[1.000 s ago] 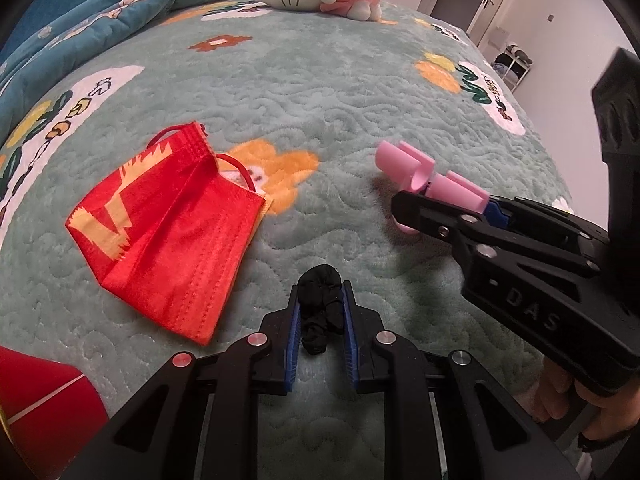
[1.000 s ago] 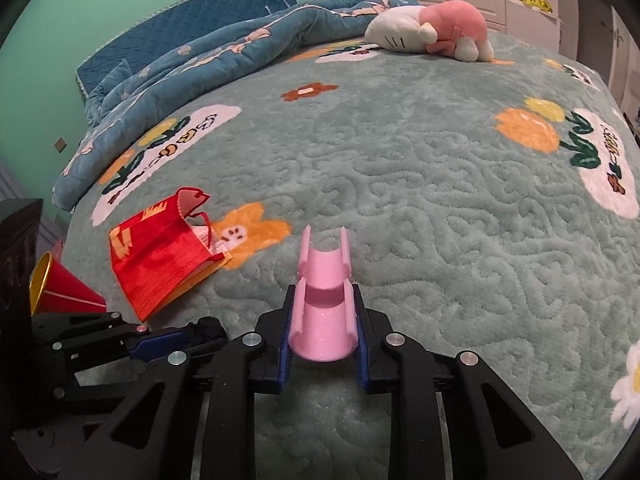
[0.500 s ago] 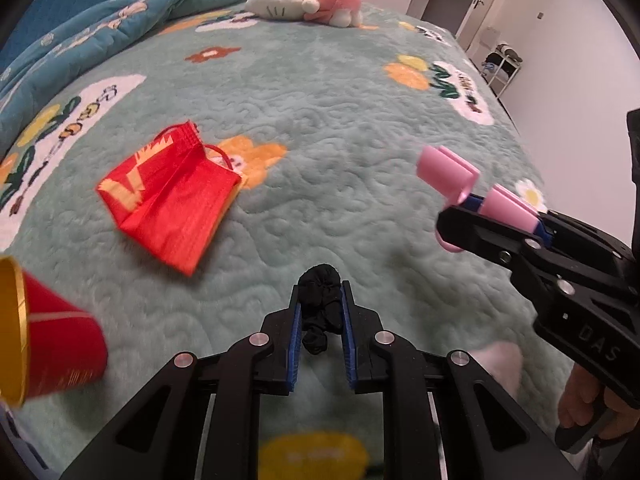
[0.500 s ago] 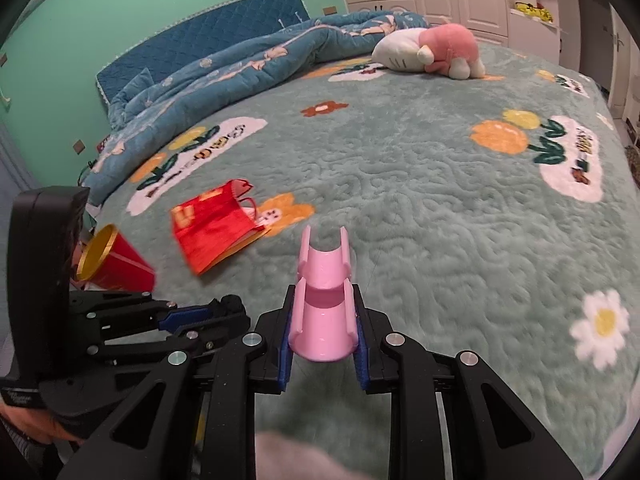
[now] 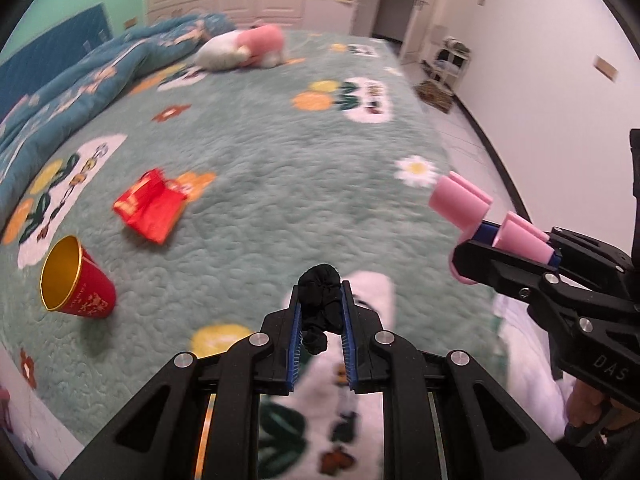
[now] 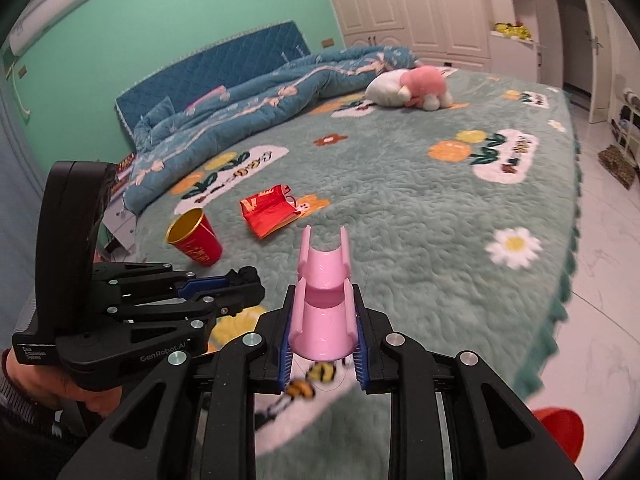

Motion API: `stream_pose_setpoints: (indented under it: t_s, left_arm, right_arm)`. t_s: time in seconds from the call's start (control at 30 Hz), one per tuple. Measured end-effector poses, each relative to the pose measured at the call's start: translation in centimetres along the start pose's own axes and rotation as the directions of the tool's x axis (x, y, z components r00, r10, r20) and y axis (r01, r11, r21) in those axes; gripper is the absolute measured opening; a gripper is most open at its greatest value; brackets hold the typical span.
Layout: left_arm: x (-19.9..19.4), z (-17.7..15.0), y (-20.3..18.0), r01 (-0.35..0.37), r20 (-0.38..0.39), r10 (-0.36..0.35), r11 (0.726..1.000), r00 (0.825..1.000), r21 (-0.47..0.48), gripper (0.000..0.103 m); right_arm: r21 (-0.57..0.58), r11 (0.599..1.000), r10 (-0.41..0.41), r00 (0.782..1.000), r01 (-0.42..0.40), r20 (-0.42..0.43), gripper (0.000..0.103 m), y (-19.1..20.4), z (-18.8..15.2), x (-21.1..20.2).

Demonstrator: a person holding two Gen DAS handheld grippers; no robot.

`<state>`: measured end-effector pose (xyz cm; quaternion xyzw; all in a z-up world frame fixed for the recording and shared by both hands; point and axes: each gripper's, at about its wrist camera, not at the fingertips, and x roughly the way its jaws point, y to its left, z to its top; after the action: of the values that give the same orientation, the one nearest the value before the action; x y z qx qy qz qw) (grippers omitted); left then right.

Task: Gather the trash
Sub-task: 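Carry hair tie and pink piece to the bin and open both grippers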

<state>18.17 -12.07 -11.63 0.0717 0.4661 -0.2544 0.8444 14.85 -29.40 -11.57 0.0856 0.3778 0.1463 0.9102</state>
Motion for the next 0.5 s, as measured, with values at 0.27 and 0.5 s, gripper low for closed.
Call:
stream_pose_setpoints:
  t_s: [0.27, 0.5]
  left_arm:
    - [-0.7, 0.3, -9.8, 0.084, 0.006, -0.087, 0.975, 0.996, 0.206, 0.019]
    - [1.4, 1.3, -19.9, 0.182, -0.034, -0.183, 0.899, 0.982, 0.398, 0.019]
  right_arm:
    - [0.126, 0.986, -0.126, 0.986, 0.112, 0.108, 0.024, -4.4, -4.5, -9.2]
    - [0.275, 0.931, -0.285, 0.949, 0.242, 0.133, 0.025, -11.2, -8.8, -16.0]
